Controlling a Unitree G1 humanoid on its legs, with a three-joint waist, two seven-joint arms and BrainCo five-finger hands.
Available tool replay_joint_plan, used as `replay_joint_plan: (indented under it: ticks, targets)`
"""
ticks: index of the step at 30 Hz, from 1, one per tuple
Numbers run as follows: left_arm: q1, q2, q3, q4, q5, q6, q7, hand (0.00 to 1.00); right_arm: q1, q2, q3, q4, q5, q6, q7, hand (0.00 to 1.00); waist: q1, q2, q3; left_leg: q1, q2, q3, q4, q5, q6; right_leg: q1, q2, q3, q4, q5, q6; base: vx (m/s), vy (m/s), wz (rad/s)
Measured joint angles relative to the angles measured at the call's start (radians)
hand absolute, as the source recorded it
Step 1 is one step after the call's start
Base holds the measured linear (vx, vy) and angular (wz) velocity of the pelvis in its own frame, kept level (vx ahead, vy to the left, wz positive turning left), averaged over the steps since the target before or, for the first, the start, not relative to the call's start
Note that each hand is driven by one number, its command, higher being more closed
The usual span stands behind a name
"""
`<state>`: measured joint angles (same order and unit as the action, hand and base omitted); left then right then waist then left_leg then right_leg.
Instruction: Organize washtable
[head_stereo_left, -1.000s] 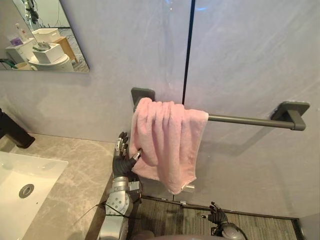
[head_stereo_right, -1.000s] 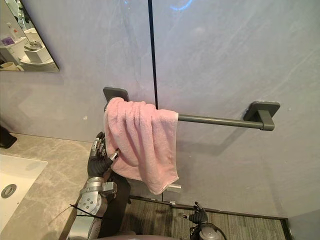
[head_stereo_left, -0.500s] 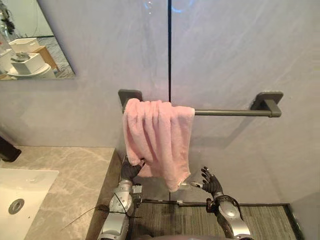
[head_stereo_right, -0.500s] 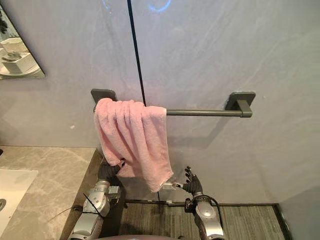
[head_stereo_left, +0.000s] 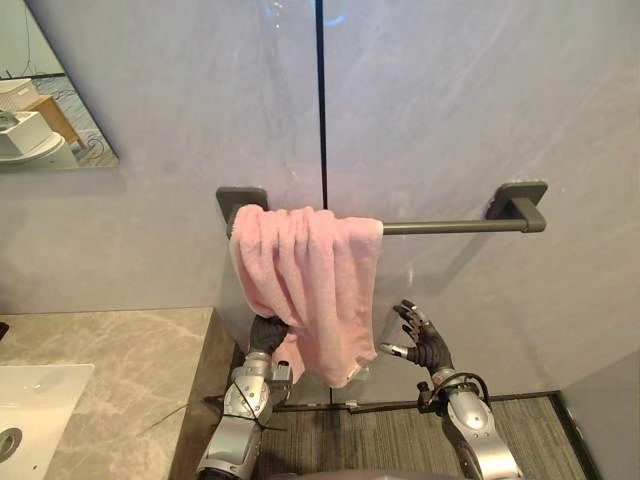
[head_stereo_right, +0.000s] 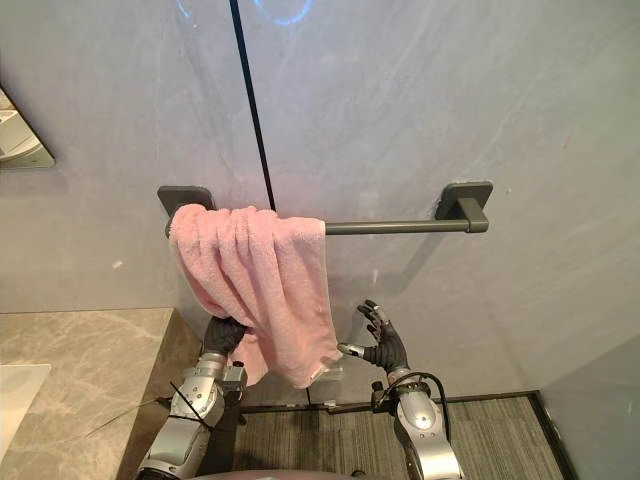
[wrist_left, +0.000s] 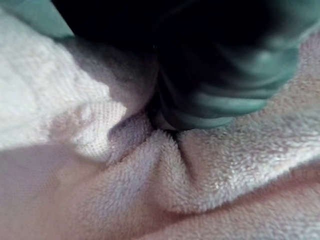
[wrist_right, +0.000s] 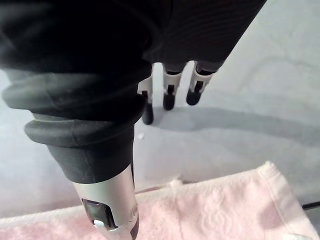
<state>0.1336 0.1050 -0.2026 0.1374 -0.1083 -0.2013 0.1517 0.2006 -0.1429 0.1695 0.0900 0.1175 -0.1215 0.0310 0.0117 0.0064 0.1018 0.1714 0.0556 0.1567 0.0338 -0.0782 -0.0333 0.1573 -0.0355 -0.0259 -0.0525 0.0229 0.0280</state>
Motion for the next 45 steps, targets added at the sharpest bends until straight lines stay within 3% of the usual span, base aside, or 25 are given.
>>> replay_joint_plan:
  ticks: [13,14,20,30,45]
  targets:
    - [-0.001,-0.002,-0.062,-0.022,-0.018,-0.001,-0.022,1.00,-0.098,-0.038,0.146,-0.024,0.039,-0.021,0.035,0.00,0.001,-0.001,0.000,-0.002,-0.003,-0.008,0.001,0.000,0.002,0.000,-0.003,-0.005,0.002,0.001,0.002,-0.02,0.001,0.00]
    - [-0.001,-0.002,-0.066,-0.022,-0.018,-0.001,-0.022,1.00,-0.105,-0.038,0.148,-0.022,0.039,-0.021,0.035,1.00,0.001,-0.001,0.000,-0.002,-0.003,-0.010,0.001,0.000,0.002,0.002,-0.003,-0.007,0.002,0.001,0.002,0.00,-0.013,0.12]
    - [-0.008,-0.004,-0.085,-0.034,-0.038,-0.001,-0.022,1.00,-0.210,-0.028,0.218,0.057,0.039,-0.024,0.034,1.00,0.004,-0.004,-0.002,-0.009,-0.005,-0.032,0.001,0.002,0.003,0.014,-0.004,-0.029,-0.002,0.001,0.002,0.00,-0.012,0.11]
    - [-0.032,-0.005,-0.088,-0.053,-0.038,-0.002,-0.021,1.00,-0.237,-0.001,0.207,0.093,0.039,-0.025,0.011,1.00,0.005,-0.020,-0.003,-0.016,-0.006,-0.047,0.001,0.006,0.005,0.013,-0.005,-0.044,-0.002,0.001,0.002,-0.02,-0.006,0.05]
    - [-0.022,-0.031,-0.060,-0.163,-0.038,-0.002,-0.022,1.00,-0.194,0.046,-0.005,0.060,0.063,-0.029,-0.017,1.00,0.006,-0.028,-0.003,0.016,-0.017,-0.014,-0.034,0.006,0.005,-0.001,-0.003,-0.015,0.017,-0.012,0.017,-0.01,0.001,-0.05]
